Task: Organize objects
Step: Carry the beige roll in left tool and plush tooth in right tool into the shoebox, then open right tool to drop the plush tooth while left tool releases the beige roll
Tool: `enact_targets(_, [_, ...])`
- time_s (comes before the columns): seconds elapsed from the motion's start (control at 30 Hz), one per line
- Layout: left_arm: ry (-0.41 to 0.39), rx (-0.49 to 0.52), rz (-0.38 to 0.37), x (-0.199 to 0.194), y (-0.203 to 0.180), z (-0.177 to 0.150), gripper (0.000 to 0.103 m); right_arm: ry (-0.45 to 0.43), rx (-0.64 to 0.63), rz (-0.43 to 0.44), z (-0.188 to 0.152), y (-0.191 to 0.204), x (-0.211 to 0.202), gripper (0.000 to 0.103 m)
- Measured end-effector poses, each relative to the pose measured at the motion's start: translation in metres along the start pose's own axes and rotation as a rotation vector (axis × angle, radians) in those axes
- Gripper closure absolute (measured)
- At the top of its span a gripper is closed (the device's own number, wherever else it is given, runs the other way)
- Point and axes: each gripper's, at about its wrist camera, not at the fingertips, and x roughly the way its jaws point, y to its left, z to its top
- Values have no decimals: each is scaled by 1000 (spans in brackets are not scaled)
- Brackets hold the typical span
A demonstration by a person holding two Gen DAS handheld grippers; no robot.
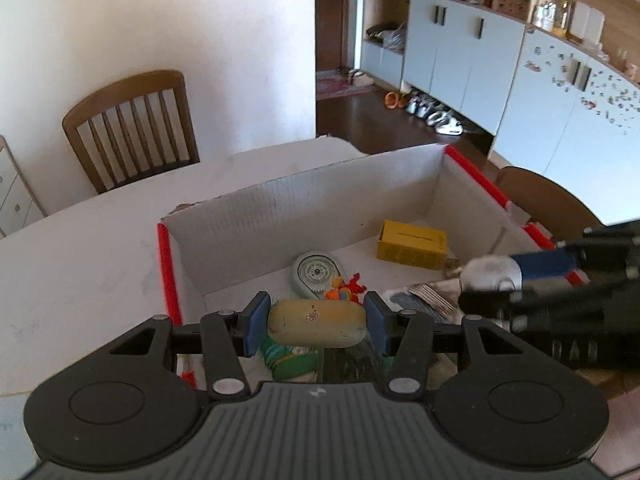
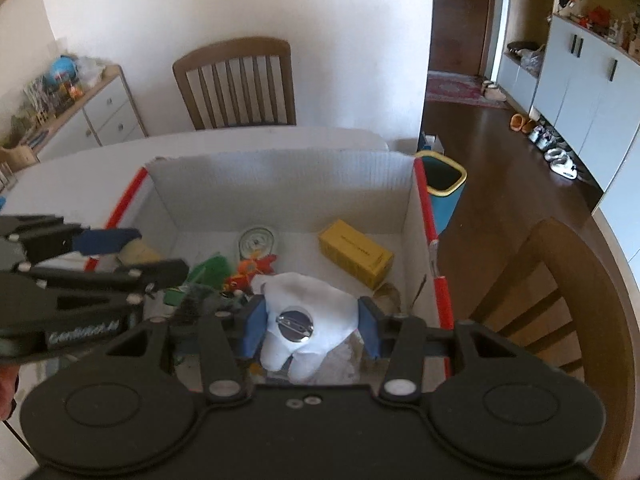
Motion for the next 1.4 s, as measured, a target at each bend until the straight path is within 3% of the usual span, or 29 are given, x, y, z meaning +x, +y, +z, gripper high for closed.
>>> enact_targets(0.3, [63, -7, 25, 38, -3, 12, 53, 23, -103, 0, -3, 5, 22, 55])
enact_targets(0.73, [156, -8, 19, 60, -7, 7, 53, 29, -93, 21, -3, -4, 23, 50])
enact_targets(0.8, [150, -4, 24, 58, -8, 6, 50, 27, -91, 20, -4, -4, 21, 41])
enact_targets(0.93, [124, -6, 27, 49, -7, 7, 37, 17, -87, 17, -4, -4, 16, 41])
enact_targets(1.4, [26, 3, -13, -1, -10, 7, 36, -41, -48, 16, -10, 1, -23, 37])
